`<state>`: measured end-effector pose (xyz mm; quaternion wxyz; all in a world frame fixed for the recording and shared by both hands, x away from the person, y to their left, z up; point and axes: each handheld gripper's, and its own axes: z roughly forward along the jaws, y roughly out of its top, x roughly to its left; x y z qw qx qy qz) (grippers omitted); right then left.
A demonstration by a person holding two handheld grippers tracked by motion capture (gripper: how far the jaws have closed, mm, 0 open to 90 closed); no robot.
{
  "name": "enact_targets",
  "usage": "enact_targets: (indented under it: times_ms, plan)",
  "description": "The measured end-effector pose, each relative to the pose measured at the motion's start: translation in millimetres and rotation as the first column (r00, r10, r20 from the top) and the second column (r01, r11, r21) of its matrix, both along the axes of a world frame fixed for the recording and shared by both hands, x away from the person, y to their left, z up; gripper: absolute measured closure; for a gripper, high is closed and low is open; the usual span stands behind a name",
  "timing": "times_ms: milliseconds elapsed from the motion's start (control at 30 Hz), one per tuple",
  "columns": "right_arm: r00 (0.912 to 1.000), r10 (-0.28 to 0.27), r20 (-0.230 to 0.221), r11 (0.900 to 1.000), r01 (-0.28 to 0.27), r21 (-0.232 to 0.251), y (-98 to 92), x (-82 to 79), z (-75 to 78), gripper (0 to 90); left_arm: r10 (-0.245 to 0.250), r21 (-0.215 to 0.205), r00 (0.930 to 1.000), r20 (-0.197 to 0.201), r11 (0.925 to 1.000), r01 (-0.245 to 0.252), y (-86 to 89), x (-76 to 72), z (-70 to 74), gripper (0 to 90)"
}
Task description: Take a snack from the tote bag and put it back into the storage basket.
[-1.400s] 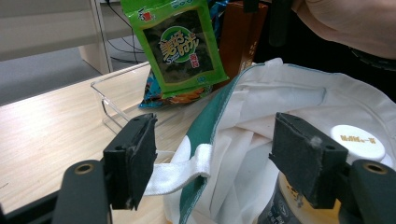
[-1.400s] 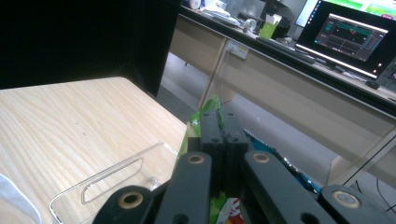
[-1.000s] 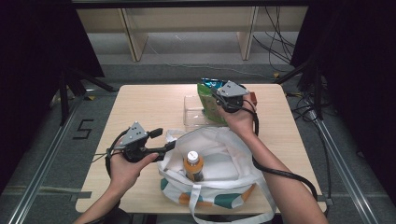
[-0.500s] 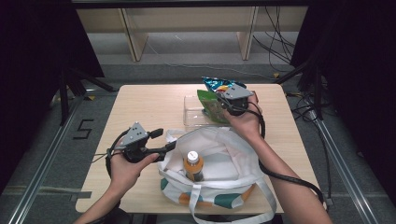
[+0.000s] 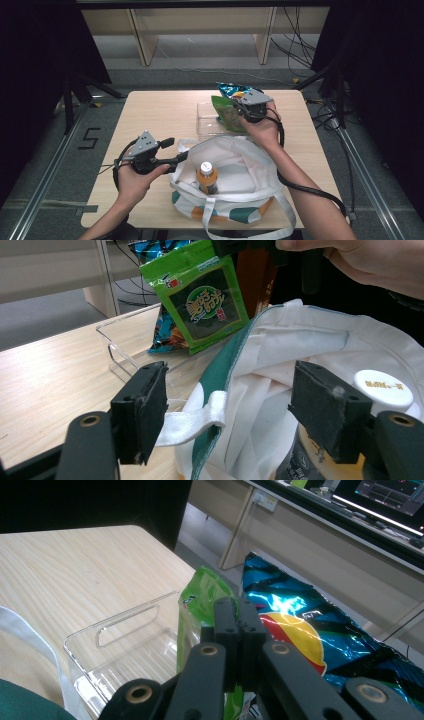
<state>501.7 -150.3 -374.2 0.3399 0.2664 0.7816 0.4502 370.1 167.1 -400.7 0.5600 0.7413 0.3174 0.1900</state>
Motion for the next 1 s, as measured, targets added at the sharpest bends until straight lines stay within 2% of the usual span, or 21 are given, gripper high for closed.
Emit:
enact_targets:
  times_ms: [33,100,133,200,267,300,333,367,400,433,567,600,633,733,800,1000]
  plan:
    - [0.9998,-0.007,0.021,1.0,0.007,-0.007,-0.8,0.5,0.4,90.0,0.0,0.002,1.0,-0.001,1.0,0.0,0.0,-0.3,0.2,30.0]
    - [0.9999,-0.012,-0.01,1.0,0.012,0.002,-0.9,-1.5,0.9,90.0,0.005,0.009,1.0,0.001,0.9999,-0.005,0.3,-0.7,1.1,30.0]
    - [0.9997,-0.017,0.019,1.0,0.018,-0.013,-2.1,-1.2,2.3,90.0,0.005,0.009,1.0,0.001,0.9999,-0.005,0.2,-0.6,1.2,30.0]
    - [0.9998,-0.006,-0.017,1.0,0.006,-0.013,-1.7,-3.2,3.4,89.2,-0.002,0.004,1.0,0.003,1.0,0.002,-0.3,0.0,0.5,30.0]
    - [0.9999,-0.01,-0.006,0.999,0.01,-0.034,-2.4,-3.6,5.0,88.9,0.002,0.016,1.0,-0.001,0.9999,-0.002,-0.7,-1.1,0.6,30.0]
    - [0.9994,-0.011,-0.034,1.0,0.01,-0.016,-2.1,-4.2,5.2,88.9,0.002,0.016,1.0,-0.002,0.9999,-0.002,-0.8,-1.3,0.5,30.0]
    - [0.9988,-0.022,-0.044,1.0,0.021,-0.009,-1.8,-5.3,5.4,88.9,0.003,0.016,1.0,-0.003,0.9999,-0.003,-0.8,-1.3,0.5,30.0]
    - [0.999,-0.016,-0.042,1.0,0.015,-0.018,-2.3,-4.8,6.2,89.0,0.001,0.013,1.0,0.0,0.9999,-0.001,-0.5,-0.9,0.6,30.0]
    - [0.9994,-0.031,-0.013,0.999,0.031,-0.037,-3.0,-5.0,7.3,89.2,0.003,0.015,1.0,0.0,0.9999,-0.003,-0.2,-0.8,0.8,30.0]
    - [0.9996,-0.029,-0.008,0.999,0.028,-0.043,-3.2,-5.0,8.0,89.8,-0.001,0.005,1.0,0.002,1.0,0.001,0.0,-0.1,0.2,30.0]
    - [0.9978,-0.035,-0.056,0.999,0.032,-0.04,-1.8,-9.1,9.9,90.0,0.002,0.016,1.0,-0.002,0.9999,-0.002,0.1,-0.6,-0.2,30.0]
    - [0.9978,-0.038,-0.054,0.998,0.035,-0.046,-2.0,-9.4,10.2,90.0,0.002,0.015,1.0,-0.003,0.9999,-0.002,0.0,-1.0,0.0,30.0]
    - [0.9986,-0.04,-0.034,0.998,0.039,-0.05,-2.9,-9.2,10.3,90.0,0.002,0.015,1.0,-0.002,0.9999,-0.002,0.1,-1.1,0.2,30.0]
    - [0.9971,-0.04,-0.064,0.999,0.038,-0.039,-4.1,-11.8,10.8,90.0,-0.001,0.007,1.0,0.002,1.0,0.001,0.2,-0.3,0.3,30.0]
    - [0.9986,-0.033,-0.042,0.998,0.031,-0.05,-5.5,-11.4,11.9,89.7,0.005,0.014,1.0,-0.001,0.9999,-0.005,0.2,-0.4,0.3,30.0]
    - [0.998,-0.022,-0.059,0.998,0.018,-0.06,-2.7,-8.6,9.6,88.2,0.0,0.018,1.0,-0.003,0.9998,0.001,-1.3,-0.6,0.2,30.0]
